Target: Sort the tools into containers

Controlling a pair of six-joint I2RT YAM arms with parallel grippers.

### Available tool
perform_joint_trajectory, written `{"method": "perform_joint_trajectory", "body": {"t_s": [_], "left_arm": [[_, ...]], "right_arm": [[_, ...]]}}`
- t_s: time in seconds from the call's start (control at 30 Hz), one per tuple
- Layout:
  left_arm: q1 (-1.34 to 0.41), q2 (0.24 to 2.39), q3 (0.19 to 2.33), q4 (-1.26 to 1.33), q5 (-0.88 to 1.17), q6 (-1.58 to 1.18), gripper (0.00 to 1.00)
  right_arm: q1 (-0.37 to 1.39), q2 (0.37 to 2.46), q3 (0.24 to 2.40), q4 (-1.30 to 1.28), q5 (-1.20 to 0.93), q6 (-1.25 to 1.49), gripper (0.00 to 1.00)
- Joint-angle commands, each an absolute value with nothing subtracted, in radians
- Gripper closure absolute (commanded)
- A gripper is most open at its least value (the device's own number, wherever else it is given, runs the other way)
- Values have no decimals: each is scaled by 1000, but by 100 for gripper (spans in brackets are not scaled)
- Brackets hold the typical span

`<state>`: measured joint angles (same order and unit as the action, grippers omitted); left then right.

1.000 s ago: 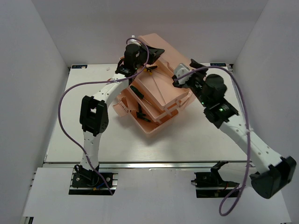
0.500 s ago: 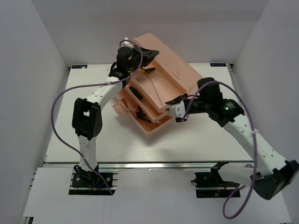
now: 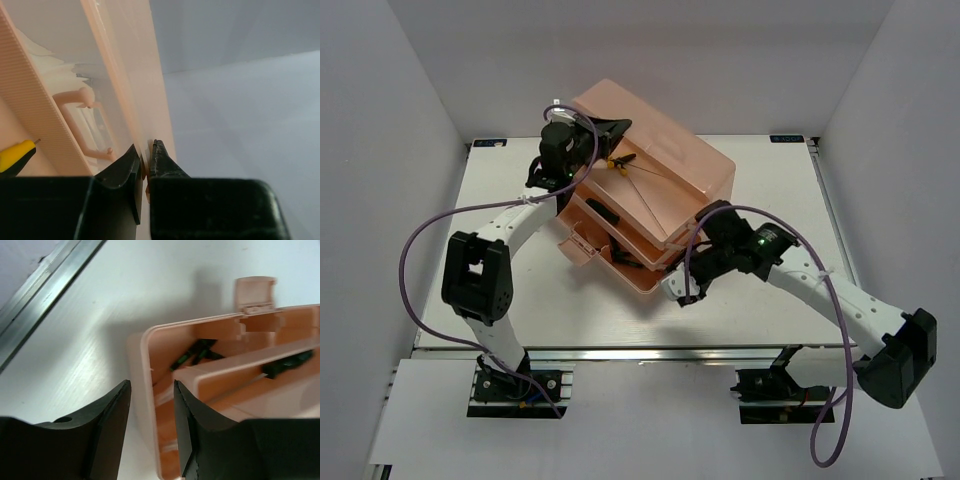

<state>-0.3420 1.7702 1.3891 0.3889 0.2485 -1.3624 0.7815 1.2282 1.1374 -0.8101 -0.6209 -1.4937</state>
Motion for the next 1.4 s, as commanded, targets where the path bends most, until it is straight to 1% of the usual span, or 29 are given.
{"method": "perform_joint_trajectory", "body": {"t_s": [0.0, 0.17, 0.33, 0.6, 0.7, 0.73, 0.83, 0.87, 0.93, 0.97, 1.03, 1.13, 1.23, 1.37], "left_arm": [[-350, 1669, 1352, 466, 308, -1258, 100], [-344, 1646, 1310, 476, 314, -1267, 100], [-341, 1628, 1279, 486, 313, -1270, 100], [-331, 1600, 1252, 492, 322, -1275, 100], [-328, 1586, 1230, 505, 321, -1281, 100], [-327, 1582, 1217, 508, 322, -1285, 100], [-322, 1560, 1201, 512, 325, -1292, 100], [-319, 1554, 1192, 512, 325, -1292, 100], [-313, 1533, 1178, 512, 328, -1292, 100], [-311, 1523, 1161, 512, 328, -1293, 100], [-310, 1494, 1135, 518, 330, -1296, 100], [-308, 1450, 1068, 538, 328, -1304, 100], [-307, 1404, 982, 566, 321, -1318, 100], [-302, 1348, 887, 592, 301, -1330, 100]], "right_arm": [[824, 1250, 1085, -786, -557, -1509, 54], [874, 1293, 1039, -723, -508, -1480, 54], [911, 1328, 1014, -591, -465, -1417, 53], [928, 1388, 1013, -523, -427, -1374, 53], [928, 1433, 1012, -523, -390, -1374, 58], [928, 1451, 1015, -525, -376, -1370, 62], [928, 1473, 1022, -525, -348, -1359, 68], [928, 1486, 1023, -523, -341, -1352, 72], [928, 1503, 1026, -514, -315, -1341, 76], [928, 1508, 1028, -509, -304, -1318, 81], [928, 1519, 1026, -479, -263, -1290, 85], [928, 1534, 1028, -434, -216, -1230, 89], [928, 1548, 1031, -391, -178, -1171, 90], [927, 1566, 1038, -353, -127, -1120, 90]]}}
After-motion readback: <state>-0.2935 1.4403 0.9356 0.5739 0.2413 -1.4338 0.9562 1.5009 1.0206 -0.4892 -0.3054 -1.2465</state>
